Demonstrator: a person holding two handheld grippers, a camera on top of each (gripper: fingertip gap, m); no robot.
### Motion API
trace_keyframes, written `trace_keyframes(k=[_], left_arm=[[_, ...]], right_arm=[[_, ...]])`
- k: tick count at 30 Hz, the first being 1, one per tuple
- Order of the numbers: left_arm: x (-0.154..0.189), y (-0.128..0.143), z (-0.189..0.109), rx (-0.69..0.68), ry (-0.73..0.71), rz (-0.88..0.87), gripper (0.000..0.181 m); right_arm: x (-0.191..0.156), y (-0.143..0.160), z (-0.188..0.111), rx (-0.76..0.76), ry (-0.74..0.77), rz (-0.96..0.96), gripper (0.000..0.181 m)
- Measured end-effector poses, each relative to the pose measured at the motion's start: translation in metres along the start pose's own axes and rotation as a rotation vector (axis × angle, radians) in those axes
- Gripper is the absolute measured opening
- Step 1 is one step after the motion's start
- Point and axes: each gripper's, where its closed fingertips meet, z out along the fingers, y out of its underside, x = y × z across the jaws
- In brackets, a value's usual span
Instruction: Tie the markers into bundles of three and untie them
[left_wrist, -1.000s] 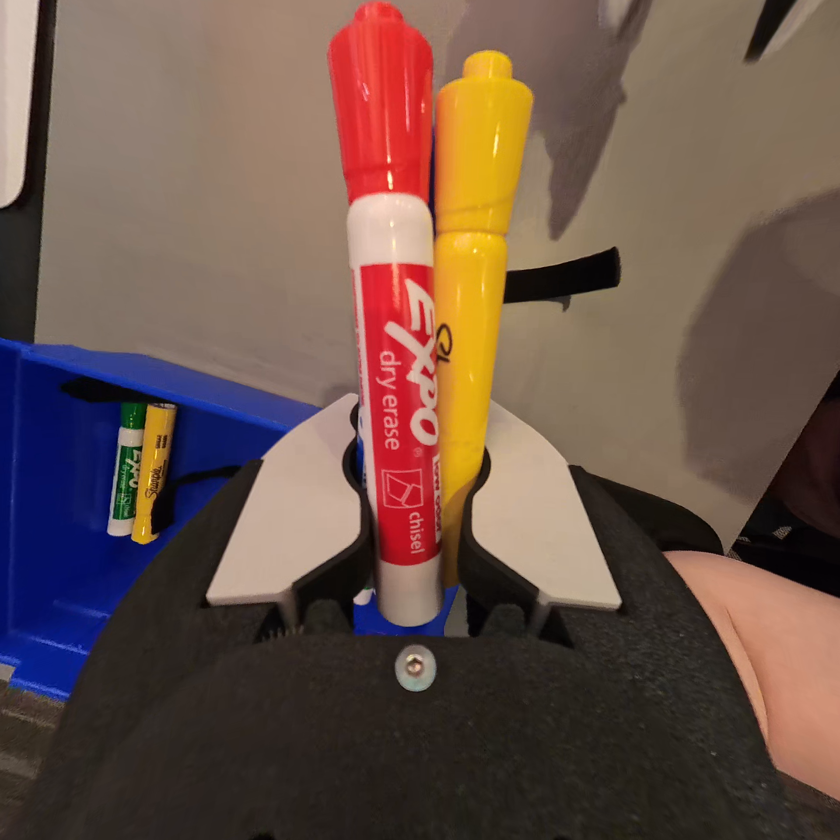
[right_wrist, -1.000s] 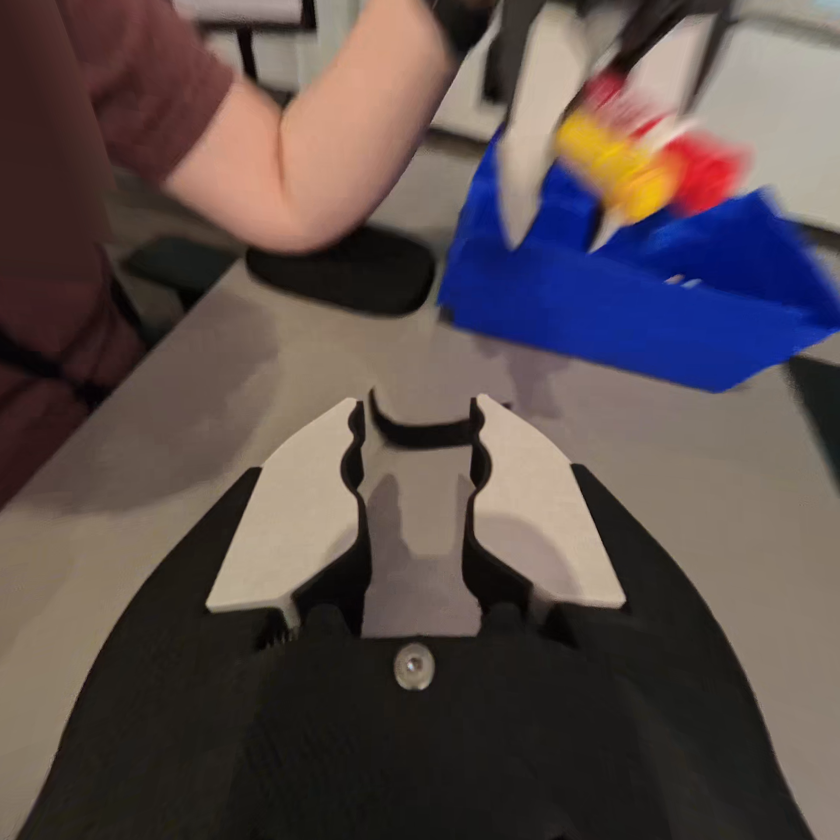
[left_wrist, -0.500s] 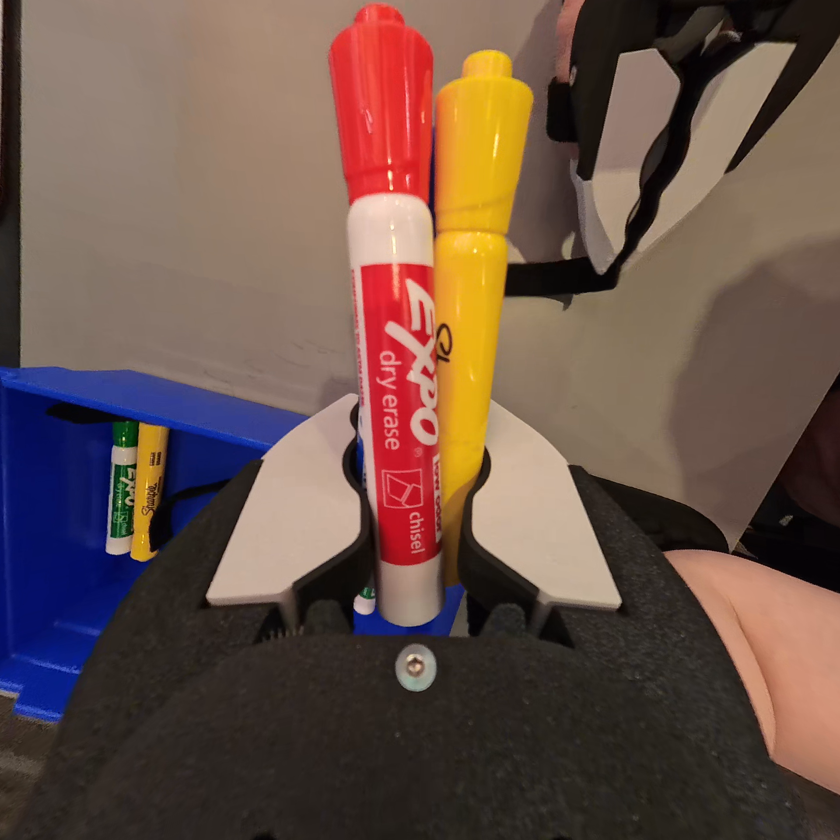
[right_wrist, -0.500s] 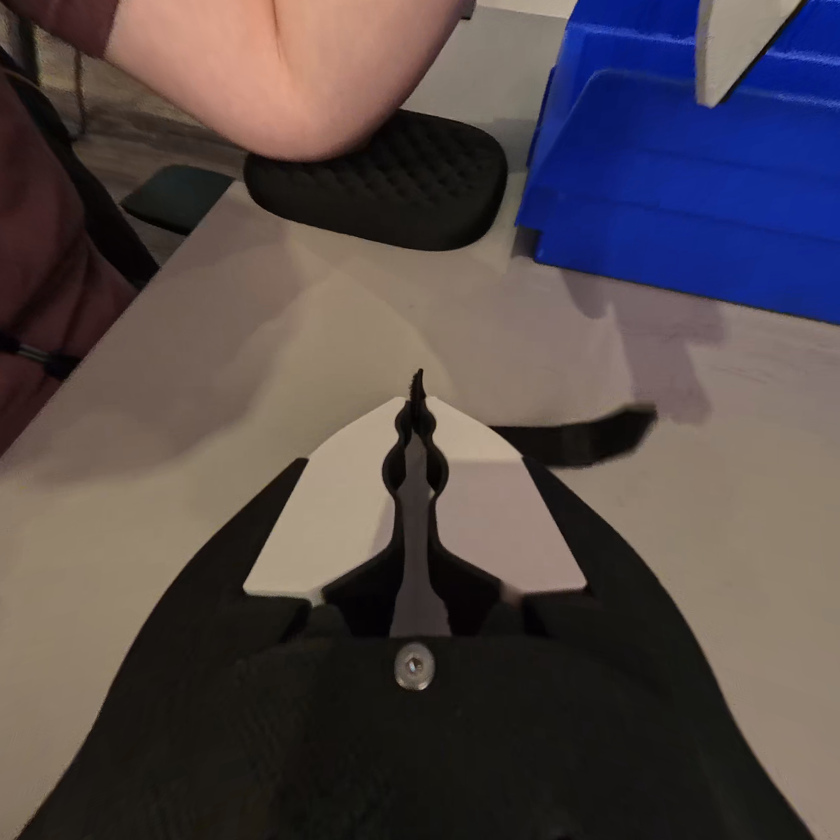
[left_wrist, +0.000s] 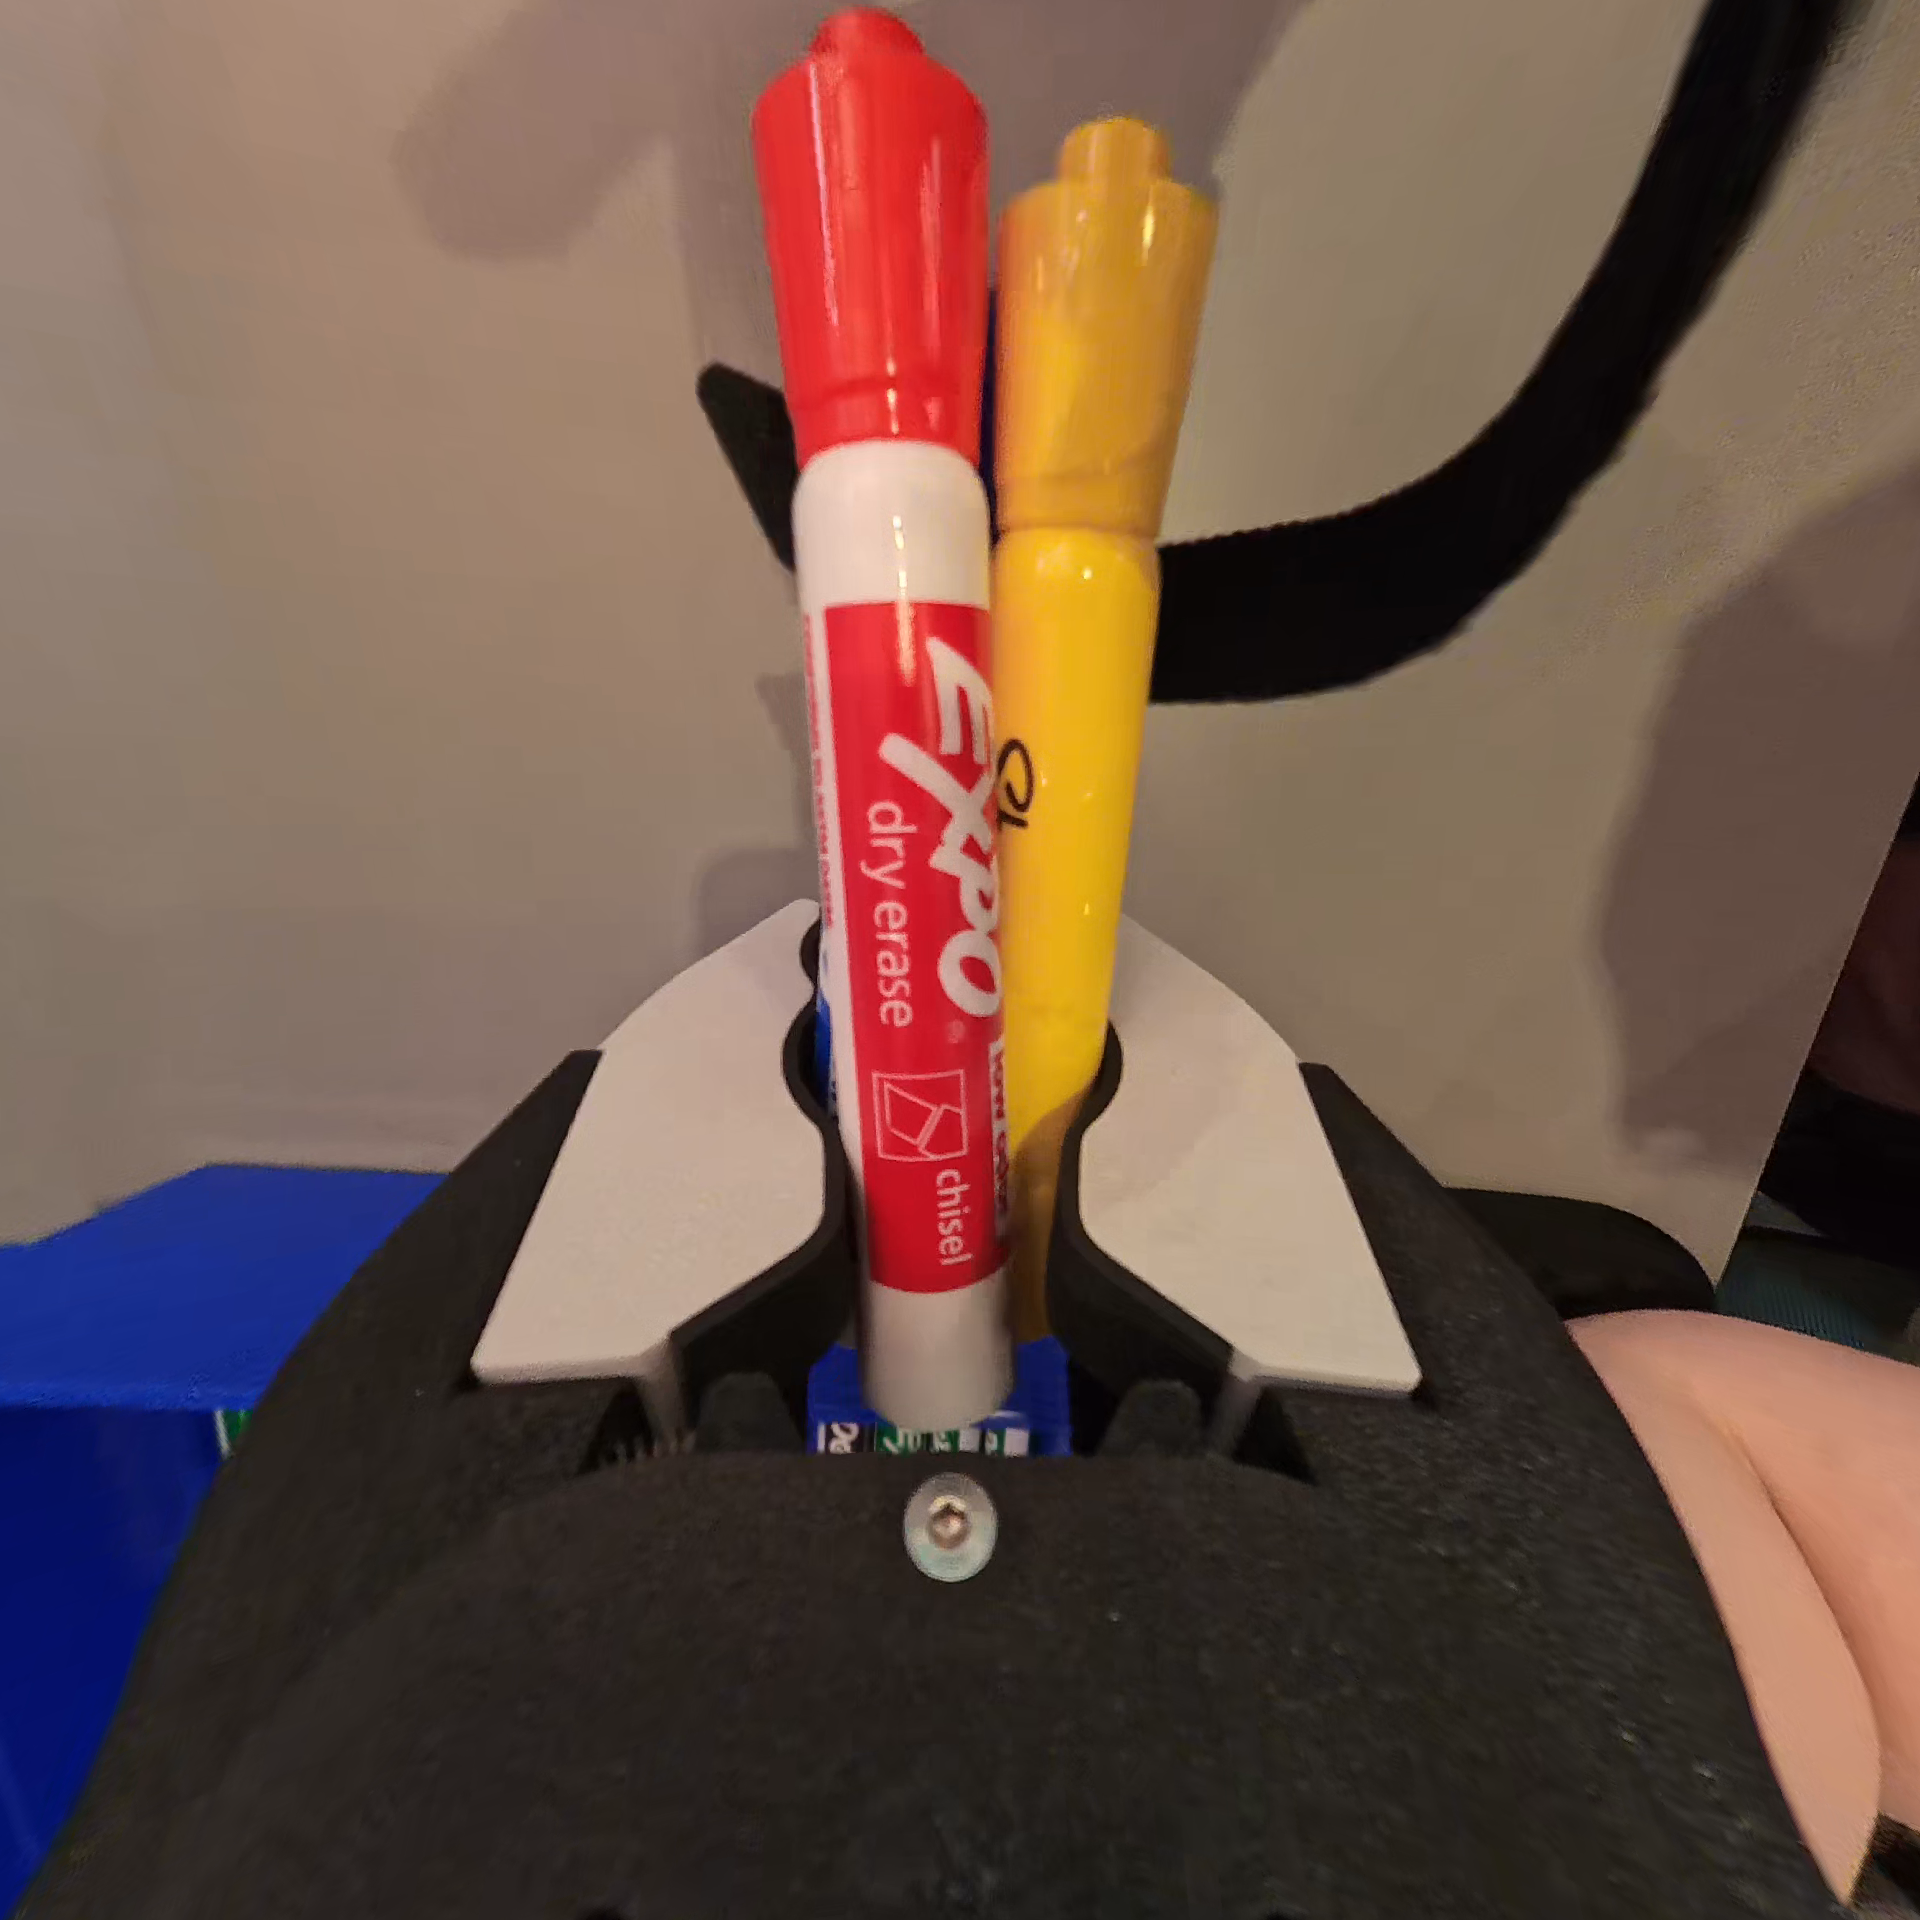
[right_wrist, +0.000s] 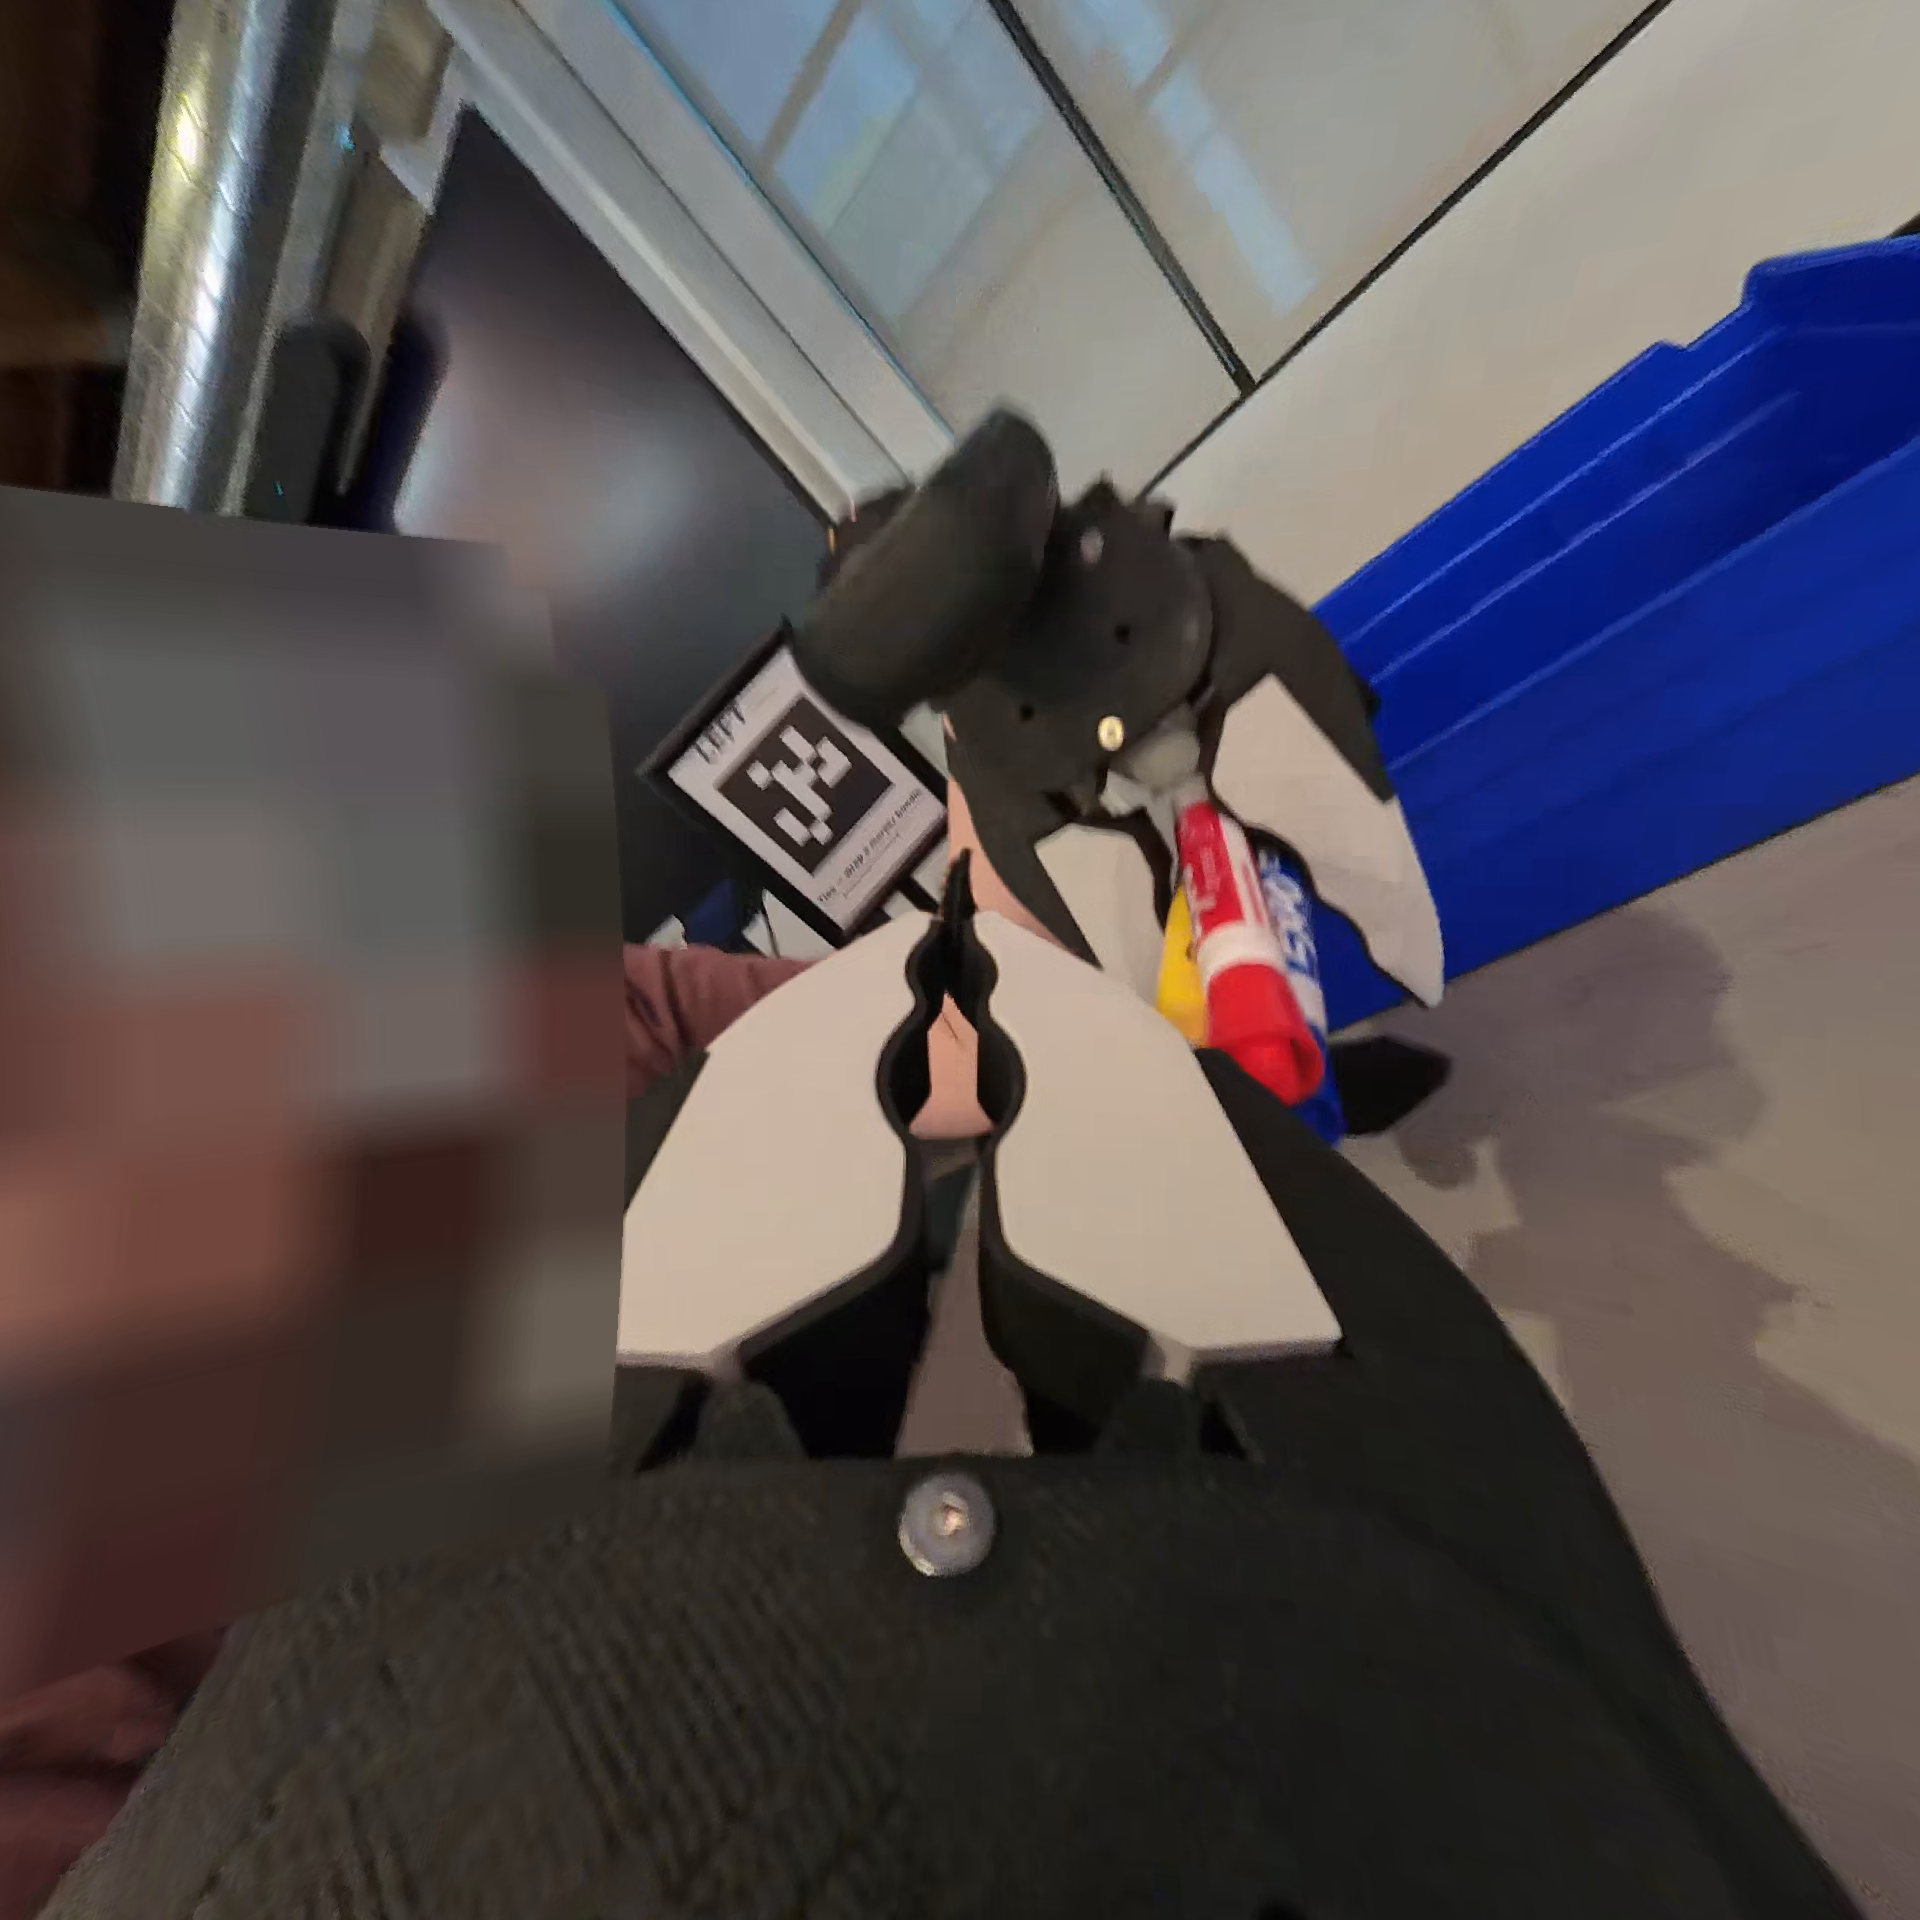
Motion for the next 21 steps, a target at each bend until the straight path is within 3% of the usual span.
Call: trace_keyframes(k=[4, 11, 15, 21], left_arm=[[0.001, -0.009, 0.007, 0.018, 0.018, 0.025, 0.043], [0.009, -0.020, 0.012, 0.052, 0.074, 0.046, 0.043], [0.013, -0.021, 0.012, 0.062, 0.104, 0.046, 0.043], [0.022, -0.029, 0.007, 0.115, 0.150, 0.072, 0.043]], right_arm=[[0.003, -0.024, -0.002, 0.043, -0.028, 0.189, 0.003], [0.046, -0.036, 0.000, 0.054, 0.133, 0.423, 0.003], [0.061, -0.035, -0.001, 0.027, 0.217, 0.476, 0.003], [0.065, -0.023, 0.004, -0.005, 0.222, 0.549, 0.003]])
